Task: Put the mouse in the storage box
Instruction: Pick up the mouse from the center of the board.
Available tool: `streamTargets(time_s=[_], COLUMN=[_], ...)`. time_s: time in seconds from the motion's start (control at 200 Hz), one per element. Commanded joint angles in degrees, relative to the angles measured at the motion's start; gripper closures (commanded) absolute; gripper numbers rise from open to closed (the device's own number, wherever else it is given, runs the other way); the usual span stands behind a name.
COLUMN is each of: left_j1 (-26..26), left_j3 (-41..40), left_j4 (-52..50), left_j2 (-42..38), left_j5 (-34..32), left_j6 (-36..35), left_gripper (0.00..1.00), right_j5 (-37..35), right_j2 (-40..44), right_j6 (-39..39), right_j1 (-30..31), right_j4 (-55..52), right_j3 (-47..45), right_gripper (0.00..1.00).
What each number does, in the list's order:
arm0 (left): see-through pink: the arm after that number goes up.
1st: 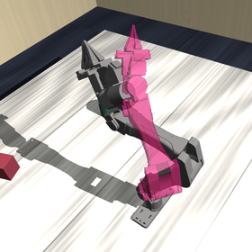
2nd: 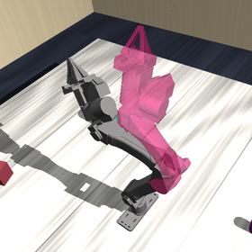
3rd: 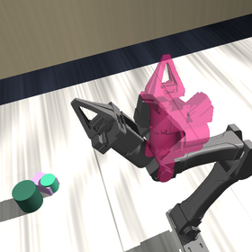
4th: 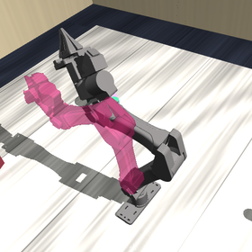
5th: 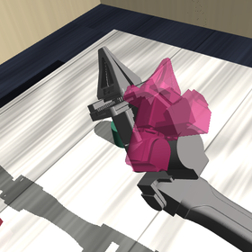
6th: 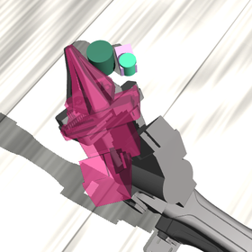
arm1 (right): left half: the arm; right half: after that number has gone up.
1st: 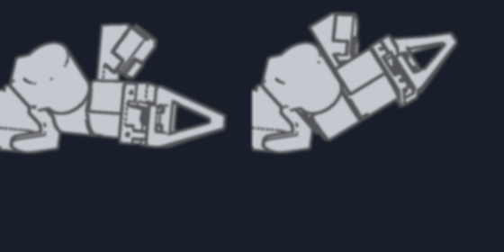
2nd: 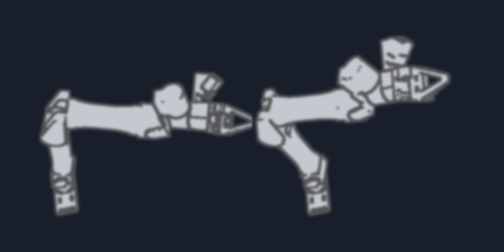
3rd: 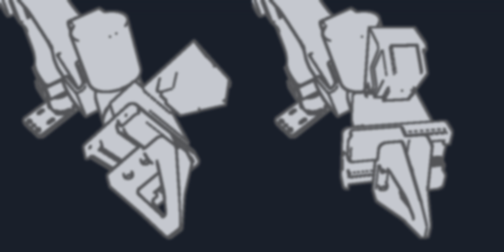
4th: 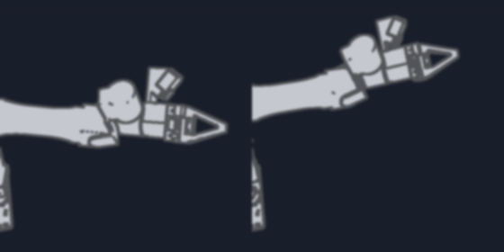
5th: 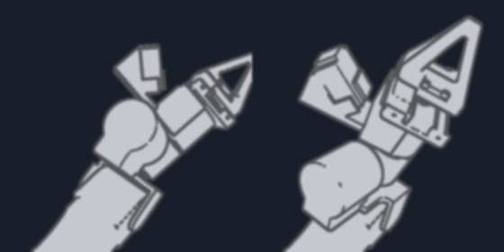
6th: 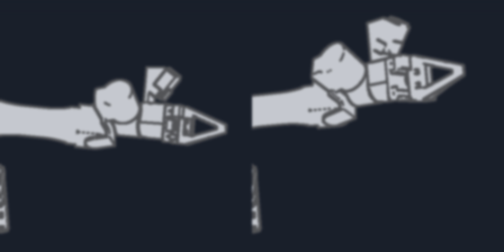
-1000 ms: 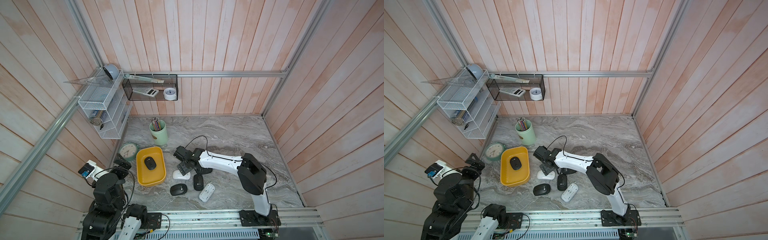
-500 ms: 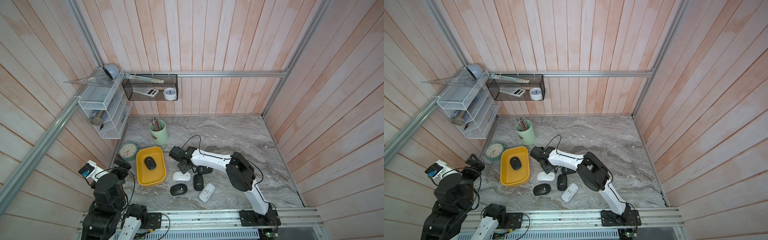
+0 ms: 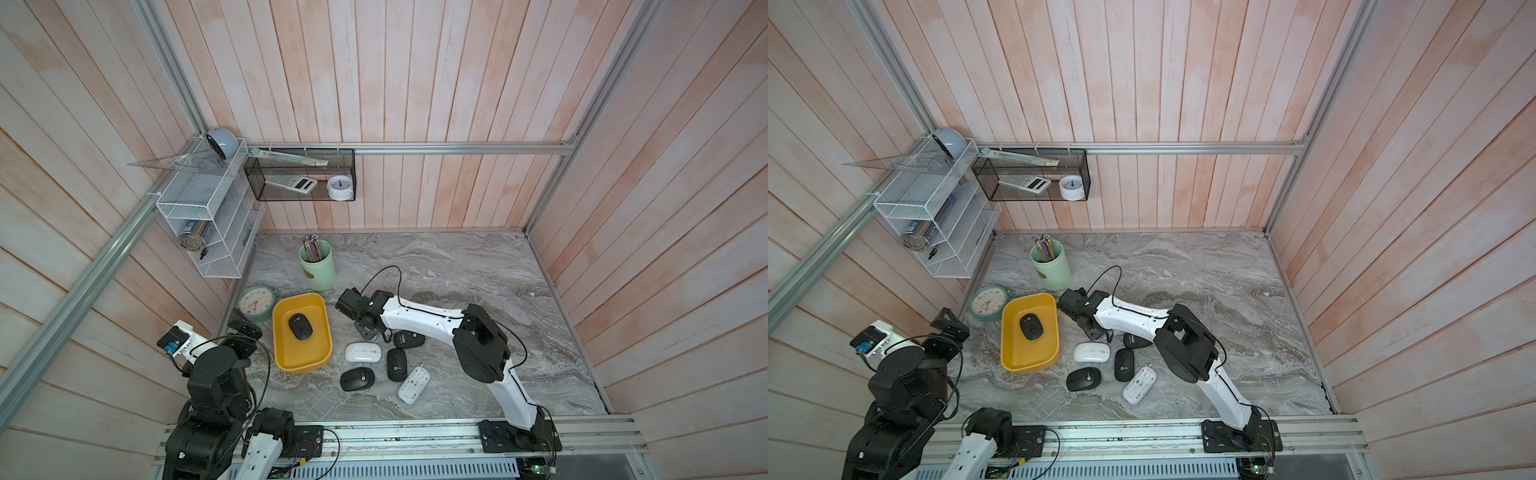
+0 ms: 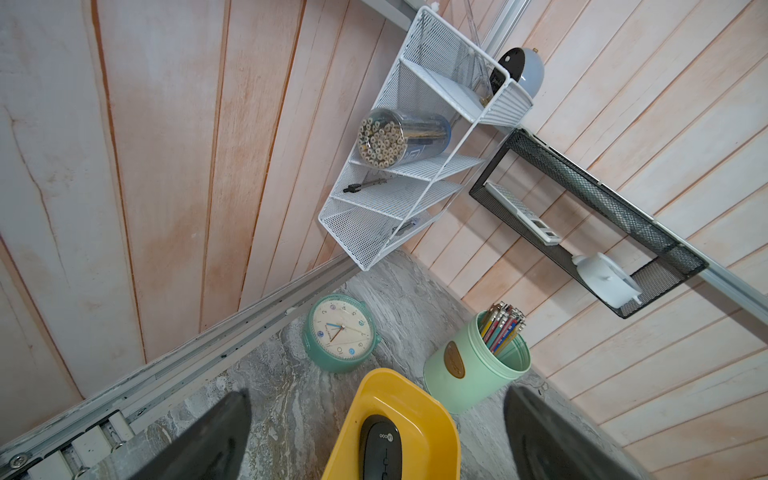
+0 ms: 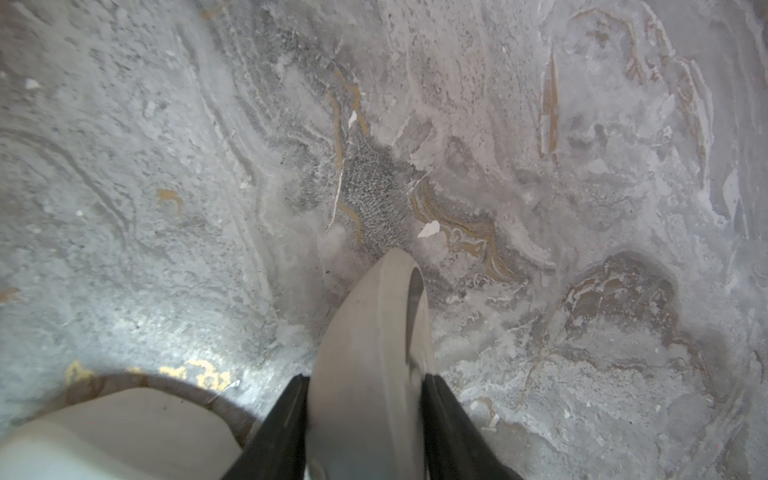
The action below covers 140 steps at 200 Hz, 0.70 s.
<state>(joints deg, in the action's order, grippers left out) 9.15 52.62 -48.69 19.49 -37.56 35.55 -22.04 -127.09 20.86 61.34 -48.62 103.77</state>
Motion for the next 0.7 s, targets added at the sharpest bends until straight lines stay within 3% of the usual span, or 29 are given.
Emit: streamTargets(time_s=[0.0,0.37,0.695], left_j1=[-0.3,-0.3,-0.3], left_j3=[0.3,0.4,0.4], left_j4=[-0.4,-0.9,-2.7], left_j2=[0.2,-1.5,-6.9], left_j5=[-0.7,-2.2,-6.7], left_j6=[-0.6,-0.5,1.2], left_gripper=[0.0,0.0,0.0], right_j5=[2.0,2.4,13.6], right_j2=[1.8,9.4,15.6], right_j6=[0.6,3.3,7.7], right_j1=[0.1,0.0,1.7], right_j4=[-1.7,5.2,26.2], right_j3=[-1.4,-1.7,-6.8], right_gripper=[0.83,0.88,0.89])
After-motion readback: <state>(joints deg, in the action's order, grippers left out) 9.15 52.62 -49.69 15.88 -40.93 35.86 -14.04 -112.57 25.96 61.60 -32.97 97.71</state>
